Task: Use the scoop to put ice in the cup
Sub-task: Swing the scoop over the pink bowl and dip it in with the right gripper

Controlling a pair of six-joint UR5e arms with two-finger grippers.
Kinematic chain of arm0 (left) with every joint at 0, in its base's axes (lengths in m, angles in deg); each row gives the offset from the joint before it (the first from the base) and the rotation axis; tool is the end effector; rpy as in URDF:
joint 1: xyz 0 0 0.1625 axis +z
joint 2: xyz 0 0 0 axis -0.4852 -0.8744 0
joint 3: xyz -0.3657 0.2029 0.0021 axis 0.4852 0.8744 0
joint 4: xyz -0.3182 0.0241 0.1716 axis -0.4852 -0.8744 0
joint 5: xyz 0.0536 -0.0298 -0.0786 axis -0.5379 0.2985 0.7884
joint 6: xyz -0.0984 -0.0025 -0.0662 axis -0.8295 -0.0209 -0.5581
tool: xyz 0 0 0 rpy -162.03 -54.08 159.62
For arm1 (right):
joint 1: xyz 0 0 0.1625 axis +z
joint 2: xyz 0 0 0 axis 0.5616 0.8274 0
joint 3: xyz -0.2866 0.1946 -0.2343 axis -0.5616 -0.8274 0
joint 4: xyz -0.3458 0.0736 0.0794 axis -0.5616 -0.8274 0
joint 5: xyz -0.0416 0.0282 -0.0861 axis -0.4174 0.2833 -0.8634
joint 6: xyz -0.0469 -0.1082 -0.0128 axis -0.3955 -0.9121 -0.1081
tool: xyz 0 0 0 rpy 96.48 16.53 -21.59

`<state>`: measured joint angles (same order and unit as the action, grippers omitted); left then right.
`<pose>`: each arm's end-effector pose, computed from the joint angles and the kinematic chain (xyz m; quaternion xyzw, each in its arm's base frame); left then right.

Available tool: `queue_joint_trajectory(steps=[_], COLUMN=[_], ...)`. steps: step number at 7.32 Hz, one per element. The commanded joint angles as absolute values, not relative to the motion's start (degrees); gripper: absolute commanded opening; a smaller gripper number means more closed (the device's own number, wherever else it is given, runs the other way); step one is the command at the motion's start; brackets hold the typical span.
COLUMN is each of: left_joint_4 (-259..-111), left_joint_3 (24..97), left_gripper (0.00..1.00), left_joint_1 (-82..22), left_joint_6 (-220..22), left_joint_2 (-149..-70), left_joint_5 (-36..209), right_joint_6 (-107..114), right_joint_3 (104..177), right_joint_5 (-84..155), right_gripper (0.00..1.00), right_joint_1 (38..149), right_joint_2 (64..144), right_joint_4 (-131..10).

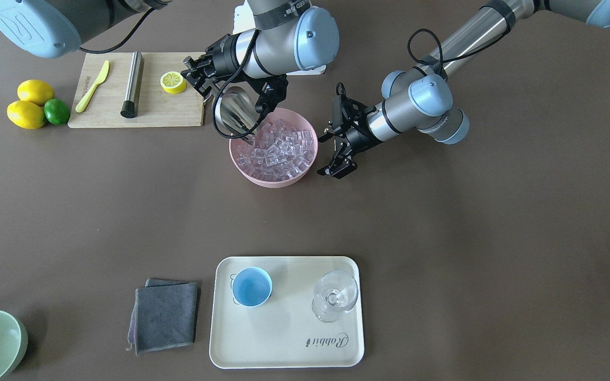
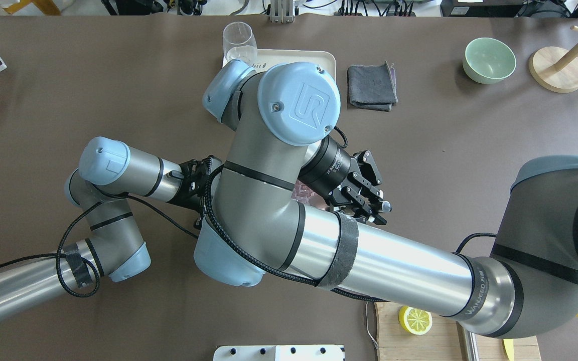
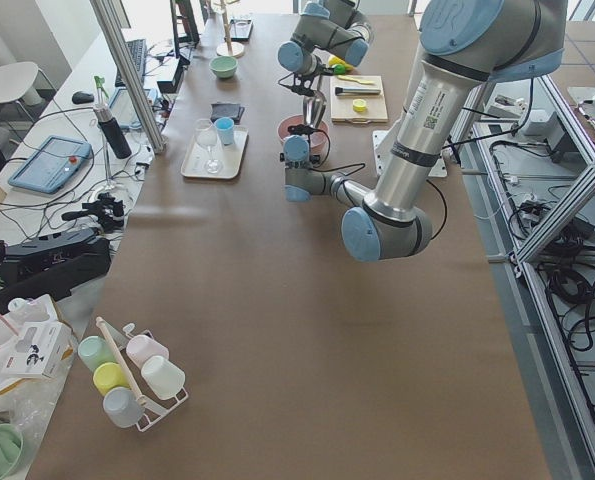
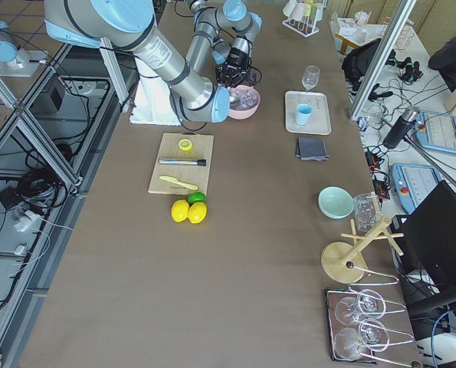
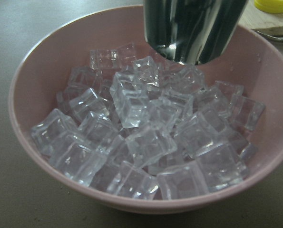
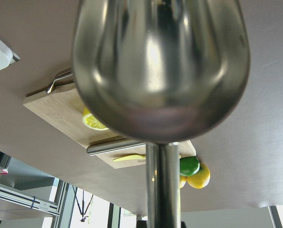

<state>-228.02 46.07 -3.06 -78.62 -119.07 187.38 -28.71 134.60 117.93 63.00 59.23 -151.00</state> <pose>0.5030 -0.3980 0.3446 0.4943 0.4694 0.5329 0.5013 -0.4789 -0.3795 0.1807 -0.1784 -0.0705 -0.5948 0.7807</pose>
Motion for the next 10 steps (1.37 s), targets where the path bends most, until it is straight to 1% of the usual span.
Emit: queue_joint_trajectory(steps=[1, 8, 9, 10], left_joint_4=[-228.2, -228.8, -229.1, -229.2], left_joint_3=[45.9, 45.8, 45.7, 45.7], left_gripper=[0.98, 0.98, 0.98, 0.98], left_joint_1=[-3.1, -3.1, -3.0, -2.9], left_joint_6=[-78.6, -78.6, -78.7, -78.7], left_joint_2=[-119.1, -119.1, -119.1, -119.1], left_joint_5=[187.4, 186.9, 186.5, 186.1], right_joint_6=[-27.5, -25.3, -25.3, -25.3], right_joint_3=[133.5, 133.6, 134.7, 138.2], right_joint_5=[117.9, 117.5, 117.3, 116.8], right_gripper=[0.00, 0.00, 0.00, 0.00], right_joint_1=[61.9, 60.7, 60.7, 60.6], right_joint_2=[59.1, 62.6, 63.5, 66.0], right_joint_4=[-148.4, -138.7, -137.2, -135.0])
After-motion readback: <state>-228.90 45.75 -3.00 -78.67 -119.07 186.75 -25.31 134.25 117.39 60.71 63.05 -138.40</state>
